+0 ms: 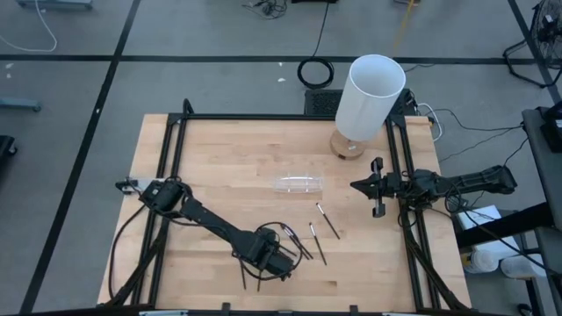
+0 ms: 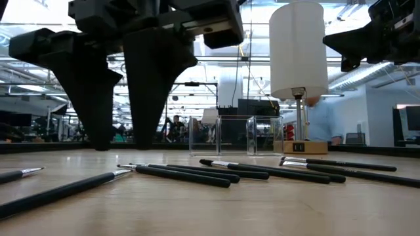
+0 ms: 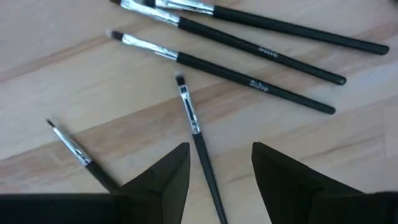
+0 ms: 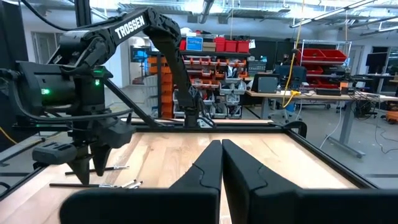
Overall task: Put items in baskets/containers
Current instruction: Put the black eyeshadow brush into the middle section of the transparent organizer
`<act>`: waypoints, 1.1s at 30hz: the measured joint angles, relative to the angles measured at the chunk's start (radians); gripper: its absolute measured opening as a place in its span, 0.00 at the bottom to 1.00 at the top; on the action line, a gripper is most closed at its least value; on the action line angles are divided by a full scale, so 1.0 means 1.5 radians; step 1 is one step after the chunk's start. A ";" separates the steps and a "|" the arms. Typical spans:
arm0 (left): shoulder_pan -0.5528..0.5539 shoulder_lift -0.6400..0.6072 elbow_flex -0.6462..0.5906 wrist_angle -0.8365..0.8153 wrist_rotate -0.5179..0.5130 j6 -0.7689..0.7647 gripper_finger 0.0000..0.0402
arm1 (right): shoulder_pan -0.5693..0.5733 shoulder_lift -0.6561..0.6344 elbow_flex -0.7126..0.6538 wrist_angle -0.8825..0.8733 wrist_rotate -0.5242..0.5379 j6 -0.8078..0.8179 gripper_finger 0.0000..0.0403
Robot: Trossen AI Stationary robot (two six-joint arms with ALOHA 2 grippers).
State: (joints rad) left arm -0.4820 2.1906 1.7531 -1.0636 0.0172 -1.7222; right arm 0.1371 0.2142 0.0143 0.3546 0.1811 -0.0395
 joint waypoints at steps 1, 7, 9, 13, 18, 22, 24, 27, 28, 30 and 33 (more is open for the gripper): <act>0.000 0.000 0.000 -0.001 0.000 0.000 0.45 | 0.000 0.000 0.000 0.000 0.000 0.000 0.00; -0.005 0.007 0.001 0.005 0.005 -0.023 0.45 | 0.000 0.000 0.000 0.000 0.000 0.000 0.00; -0.009 0.017 0.000 0.006 0.006 -0.025 0.45 | 0.000 0.000 0.000 0.000 0.000 0.000 0.00; -0.012 0.040 0.001 0.011 0.023 -0.022 0.45 | 0.000 0.000 0.000 0.000 -0.001 0.000 0.00; -0.015 0.050 0.003 0.017 0.037 0.001 0.45 | 0.000 0.000 0.000 0.000 -0.001 0.000 0.00; -0.017 0.051 0.003 0.014 0.033 0.054 0.45 | 0.000 0.000 0.000 0.000 0.000 0.000 0.00; -0.017 0.051 0.003 0.011 0.033 0.083 0.45 | 0.000 0.000 0.000 0.001 -0.001 0.000 0.00; -0.019 0.052 0.003 0.010 0.032 0.115 0.45 | 0.000 0.000 0.000 0.005 0.000 0.000 0.00; -0.019 0.052 0.003 0.010 0.032 0.123 0.45 | 0.000 0.000 0.000 0.005 -0.001 0.001 0.00; -0.019 0.052 0.002 0.010 0.033 0.141 0.45 | 0.000 0.000 0.000 0.005 0.000 0.001 0.00; -0.021 0.053 0.002 0.010 0.035 0.181 0.45 | 0.000 0.000 0.000 0.005 0.000 0.001 0.00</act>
State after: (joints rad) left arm -0.5142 2.2695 1.7557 -1.0492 0.0703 -1.4510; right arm 0.1371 0.2146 0.0140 0.3622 0.1805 -0.0387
